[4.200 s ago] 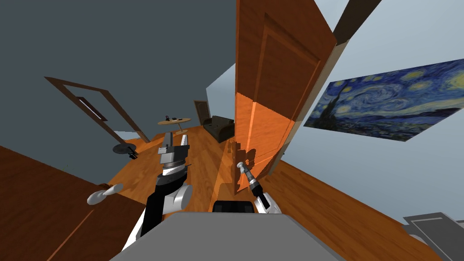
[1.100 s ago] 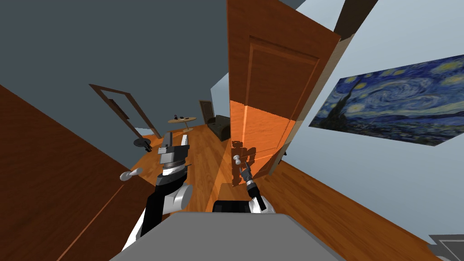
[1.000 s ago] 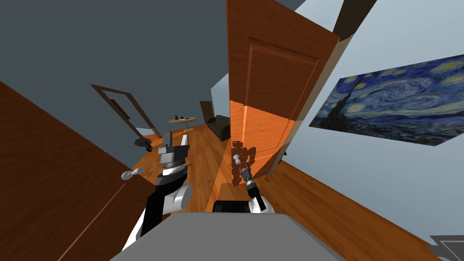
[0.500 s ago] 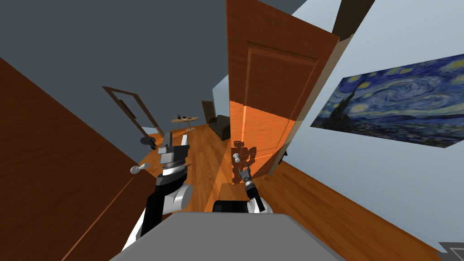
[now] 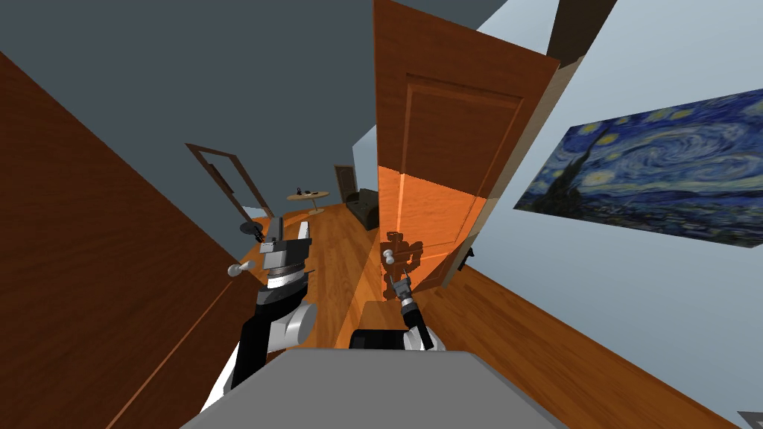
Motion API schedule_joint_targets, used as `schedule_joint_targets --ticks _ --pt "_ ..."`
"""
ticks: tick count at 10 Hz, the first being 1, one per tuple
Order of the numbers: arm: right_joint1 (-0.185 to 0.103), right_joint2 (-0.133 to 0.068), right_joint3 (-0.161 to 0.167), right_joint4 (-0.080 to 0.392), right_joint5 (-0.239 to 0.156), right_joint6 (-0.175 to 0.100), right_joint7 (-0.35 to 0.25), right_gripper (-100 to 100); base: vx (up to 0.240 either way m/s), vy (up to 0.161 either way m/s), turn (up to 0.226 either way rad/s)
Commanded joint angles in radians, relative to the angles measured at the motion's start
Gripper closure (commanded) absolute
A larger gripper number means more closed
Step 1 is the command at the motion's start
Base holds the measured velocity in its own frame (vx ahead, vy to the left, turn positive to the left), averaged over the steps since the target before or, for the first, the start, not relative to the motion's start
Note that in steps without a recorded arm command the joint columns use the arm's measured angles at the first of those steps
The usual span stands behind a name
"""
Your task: Push the door open
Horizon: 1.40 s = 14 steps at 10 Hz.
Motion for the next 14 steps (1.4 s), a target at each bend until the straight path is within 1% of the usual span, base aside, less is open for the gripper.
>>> schedule_joint_targets --ticks 1,3,4,8,11,12,13,14 --pt "0.001 0.004 0.005 -0.002 -0.012 0.002 -0.036 -100 -0.047 -0.035 0.026" --pt "0.005 0.013 0.022 -0.007 -0.050 0.003 -0.100 -100 -0.047 -0.029 0.054" --pt "0.005 0.013 0.022 -0.007 -0.050 0.003 -0.110 -100 -0.038 -0.024 0.025" --pt "0.012 0.030 0.049 -0.015 -0.108 0.006 -0.230 -100 -0.044 -0.028 0.047" --pt "0.015 0.040 0.062 -0.019 -0.137 0.007 -0.295 -100 -0.040 -0.020 0.034" --pt "0.013 0.039 0.059 -0.015 -0.130 0.005 -0.279 -100 -0.016 -0.010 0.008" --pt "0.011 0.017 0.056 -0.012 -0.133 0.004 -0.285 -100 0.086 0.008 0.026" --pt "0.010 0.013 0.055 -0.011 -0.133 0.003 -0.285 -100 0.157 0.022 0.024"
